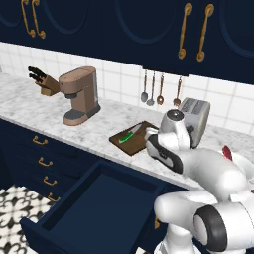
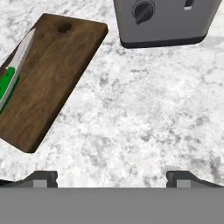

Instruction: Pick up the knife from the drawer and place it on the cutting board. Then place the meat from the plate to the cutting board.

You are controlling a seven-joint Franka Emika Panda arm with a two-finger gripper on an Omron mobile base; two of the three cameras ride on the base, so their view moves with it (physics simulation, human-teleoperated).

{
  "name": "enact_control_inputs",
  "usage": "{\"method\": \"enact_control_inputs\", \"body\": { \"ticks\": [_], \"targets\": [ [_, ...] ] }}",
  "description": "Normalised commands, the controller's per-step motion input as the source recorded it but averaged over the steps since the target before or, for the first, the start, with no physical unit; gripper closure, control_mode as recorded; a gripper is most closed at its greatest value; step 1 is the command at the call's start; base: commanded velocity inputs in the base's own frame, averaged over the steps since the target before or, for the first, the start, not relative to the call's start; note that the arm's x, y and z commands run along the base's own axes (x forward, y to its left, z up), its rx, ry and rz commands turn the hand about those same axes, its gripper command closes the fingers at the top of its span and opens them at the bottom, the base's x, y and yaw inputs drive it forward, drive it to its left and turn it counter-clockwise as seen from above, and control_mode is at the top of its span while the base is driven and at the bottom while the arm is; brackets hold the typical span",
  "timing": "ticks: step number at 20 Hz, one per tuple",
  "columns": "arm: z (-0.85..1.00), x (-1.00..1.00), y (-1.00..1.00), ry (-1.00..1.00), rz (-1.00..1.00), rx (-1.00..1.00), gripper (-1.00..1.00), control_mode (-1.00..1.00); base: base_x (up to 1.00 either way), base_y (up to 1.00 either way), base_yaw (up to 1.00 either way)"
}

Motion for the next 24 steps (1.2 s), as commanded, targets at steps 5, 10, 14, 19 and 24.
{"method": "enact_control_inputs", "body": {
  "ticks": [5, 10, 14, 19, 24],
  "targets": [
    [0.49, -0.98, -0.62, -0.02, 0.01, -0.13, -1.00, -1.00, 0.00, 0.00, 0.00],
    [0.49, -0.79, -0.75, 0.00, 0.00, -0.10, -1.00, -1.00, 0.00, 0.00, 0.00],
    [0.42, -0.50, -0.94, 0.00, 0.00, -0.01, -1.00, -1.00, 0.00, 0.00, 0.00],
    [0.22, -0.27, -0.95, 0.00, 0.00, 0.00, -1.00, -1.00, 0.00, 0.00, 0.00],
    [-0.22, -0.12, -0.56, 0.00, 0.00, 0.00, -1.00, -1.00, 0.00, 0.00, 0.00]
  ]
}}
